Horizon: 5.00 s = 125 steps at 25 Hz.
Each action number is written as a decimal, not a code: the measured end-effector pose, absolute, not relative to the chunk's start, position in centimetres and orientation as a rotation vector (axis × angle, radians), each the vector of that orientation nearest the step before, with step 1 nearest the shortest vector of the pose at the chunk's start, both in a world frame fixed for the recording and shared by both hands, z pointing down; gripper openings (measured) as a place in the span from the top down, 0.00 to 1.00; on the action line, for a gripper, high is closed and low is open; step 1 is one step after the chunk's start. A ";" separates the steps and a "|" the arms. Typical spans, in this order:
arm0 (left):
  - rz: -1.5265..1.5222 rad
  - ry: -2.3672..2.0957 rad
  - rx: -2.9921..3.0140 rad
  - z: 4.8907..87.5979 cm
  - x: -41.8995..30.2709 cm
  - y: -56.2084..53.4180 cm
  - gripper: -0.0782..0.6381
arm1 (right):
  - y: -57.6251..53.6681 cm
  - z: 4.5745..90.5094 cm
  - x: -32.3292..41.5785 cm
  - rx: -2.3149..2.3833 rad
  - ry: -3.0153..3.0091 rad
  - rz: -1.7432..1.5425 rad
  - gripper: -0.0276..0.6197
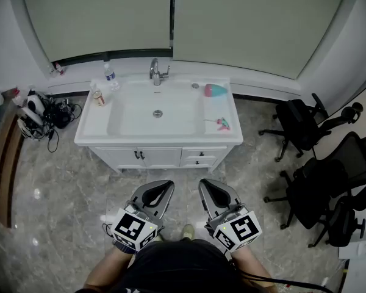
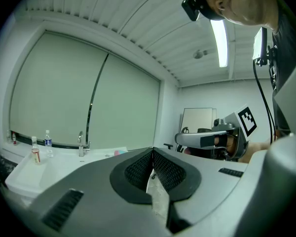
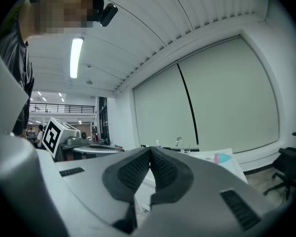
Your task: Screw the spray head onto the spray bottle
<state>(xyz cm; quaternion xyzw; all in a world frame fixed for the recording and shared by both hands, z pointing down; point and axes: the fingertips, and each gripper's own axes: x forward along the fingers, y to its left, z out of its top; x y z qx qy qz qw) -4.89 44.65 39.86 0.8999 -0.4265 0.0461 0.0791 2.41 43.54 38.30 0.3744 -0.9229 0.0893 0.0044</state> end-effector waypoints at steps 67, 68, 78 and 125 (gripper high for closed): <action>2.109 -0.326 2.369 80.8 17.1 -28.6 0.32 | -6.3 74.3 22.7 1.105 -2.058 0.773 0.84; 2.118 -0.324 2.364 81.2 17.1 -28.6 0.32 | -6.5 75.1 22.6 1.083 -2.037 0.756 0.83; 2.033 -0.310 2.319 81.9 17.1 -28.8 0.29 | -6.1 80.0 21.6 0.850 -1.881 0.707 0.75; 0.421 -0.865 2.953 45.4 6.9 -15.5 0.29 | -4.6 46.9 12.5 0.781 -2.267 0.195 0.75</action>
